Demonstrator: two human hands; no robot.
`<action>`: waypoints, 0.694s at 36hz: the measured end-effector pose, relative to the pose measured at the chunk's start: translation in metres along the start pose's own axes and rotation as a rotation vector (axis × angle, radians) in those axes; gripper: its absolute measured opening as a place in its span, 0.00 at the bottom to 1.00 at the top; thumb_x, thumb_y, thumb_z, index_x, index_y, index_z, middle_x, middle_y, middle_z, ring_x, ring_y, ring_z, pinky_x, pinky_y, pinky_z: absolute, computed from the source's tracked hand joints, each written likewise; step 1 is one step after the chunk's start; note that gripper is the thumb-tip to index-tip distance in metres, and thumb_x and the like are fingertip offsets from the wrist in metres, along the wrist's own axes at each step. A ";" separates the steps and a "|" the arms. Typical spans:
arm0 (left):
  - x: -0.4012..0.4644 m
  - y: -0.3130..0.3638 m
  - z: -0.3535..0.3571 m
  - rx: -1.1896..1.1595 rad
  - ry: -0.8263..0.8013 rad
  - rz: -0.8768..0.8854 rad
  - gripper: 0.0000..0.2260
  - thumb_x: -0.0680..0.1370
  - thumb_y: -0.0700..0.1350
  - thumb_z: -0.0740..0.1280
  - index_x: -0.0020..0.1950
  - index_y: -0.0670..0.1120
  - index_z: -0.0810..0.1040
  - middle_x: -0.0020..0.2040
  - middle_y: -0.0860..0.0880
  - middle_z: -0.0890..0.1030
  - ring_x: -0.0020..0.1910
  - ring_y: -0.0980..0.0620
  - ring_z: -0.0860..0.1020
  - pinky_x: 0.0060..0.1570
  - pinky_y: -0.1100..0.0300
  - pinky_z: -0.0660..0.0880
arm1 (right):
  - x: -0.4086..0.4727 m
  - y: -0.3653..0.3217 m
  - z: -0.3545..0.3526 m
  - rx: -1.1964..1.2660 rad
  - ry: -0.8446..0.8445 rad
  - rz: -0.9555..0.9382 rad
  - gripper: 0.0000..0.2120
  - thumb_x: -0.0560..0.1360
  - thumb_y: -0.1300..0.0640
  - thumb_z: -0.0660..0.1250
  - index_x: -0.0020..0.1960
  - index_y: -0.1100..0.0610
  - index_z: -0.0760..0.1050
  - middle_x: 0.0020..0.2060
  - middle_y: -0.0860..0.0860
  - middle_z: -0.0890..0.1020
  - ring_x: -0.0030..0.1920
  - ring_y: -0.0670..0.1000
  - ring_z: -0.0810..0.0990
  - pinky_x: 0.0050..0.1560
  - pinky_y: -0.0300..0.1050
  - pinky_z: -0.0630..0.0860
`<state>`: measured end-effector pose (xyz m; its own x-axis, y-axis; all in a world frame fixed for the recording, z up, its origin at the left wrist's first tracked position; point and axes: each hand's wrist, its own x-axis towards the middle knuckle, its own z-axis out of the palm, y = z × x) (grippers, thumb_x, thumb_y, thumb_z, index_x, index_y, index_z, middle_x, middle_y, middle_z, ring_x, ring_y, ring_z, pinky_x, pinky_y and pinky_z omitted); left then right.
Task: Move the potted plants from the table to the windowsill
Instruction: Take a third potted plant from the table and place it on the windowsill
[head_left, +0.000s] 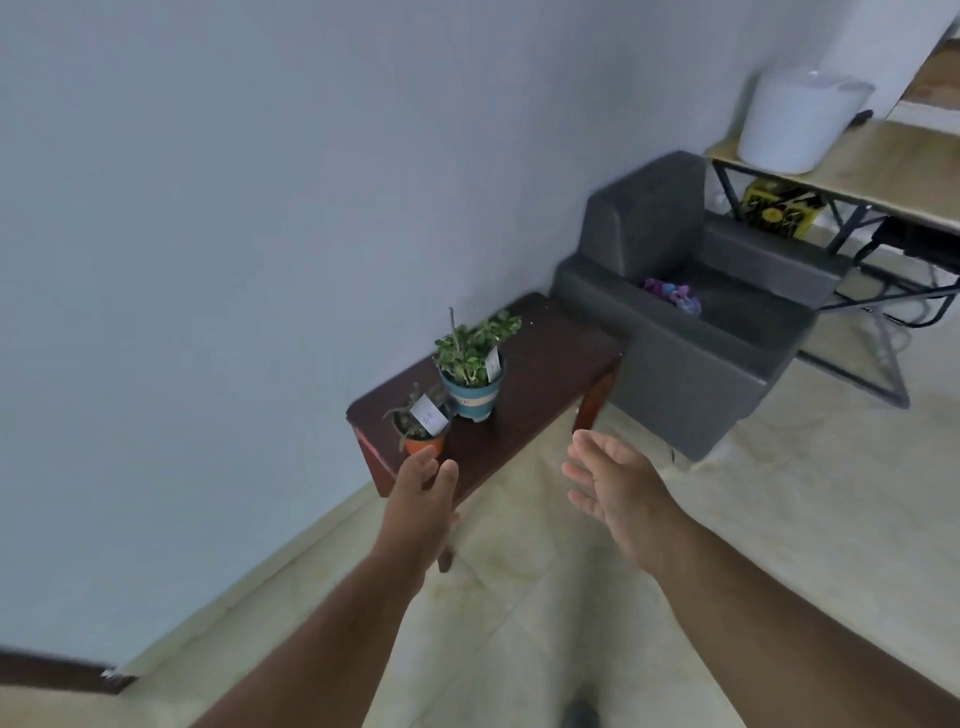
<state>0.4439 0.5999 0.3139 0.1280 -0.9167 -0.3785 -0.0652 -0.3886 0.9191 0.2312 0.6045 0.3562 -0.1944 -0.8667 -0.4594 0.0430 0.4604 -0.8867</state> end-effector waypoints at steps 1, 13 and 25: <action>0.006 0.002 0.010 0.001 0.015 -0.009 0.20 0.83 0.52 0.63 0.74 0.52 0.68 0.70 0.47 0.74 0.64 0.49 0.76 0.54 0.51 0.79 | 0.011 -0.004 -0.007 -0.003 -0.021 0.002 0.23 0.83 0.47 0.62 0.75 0.57 0.68 0.66 0.52 0.78 0.64 0.50 0.79 0.58 0.47 0.79; 0.093 0.013 0.074 -0.111 0.217 -0.090 0.19 0.83 0.51 0.63 0.74 0.51 0.69 0.70 0.49 0.74 0.61 0.50 0.79 0.56 0.48 0.81 | 0.144 -0.028 -0.020 -0.022 -0.168 0.129 0.25 0.82 0.48 0.63 0.76 0.56 0.67 0.66 0.52 0.77 0.63 0.50 0.79 0.60 0.51 0.79; 0.225 -0.003 0.113 -0.264 0.256 -0.222 0.22 0.82 0.50 0.65 0.76 0.51 0.66 0.74 0.49 0.71 0.67 0.48 0.75 0.53 0.51 0.81 | 0.269 -0.033 0.000 -0.165 -0.164 0.238 0.26 0.82 0.47 0.64 0.77 0.55 0.66 0.66 0.51 0.77 0.62 0.49 0.81 0.61 0.52 0.81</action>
<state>0.3614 0.3839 0.2139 0.3540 -0.7478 -0.5617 0.2432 -0.5064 0.8273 0.1775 0.3562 0.2620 -0.0371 -0.7446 -0.6665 -0.0932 0.6666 -0.7395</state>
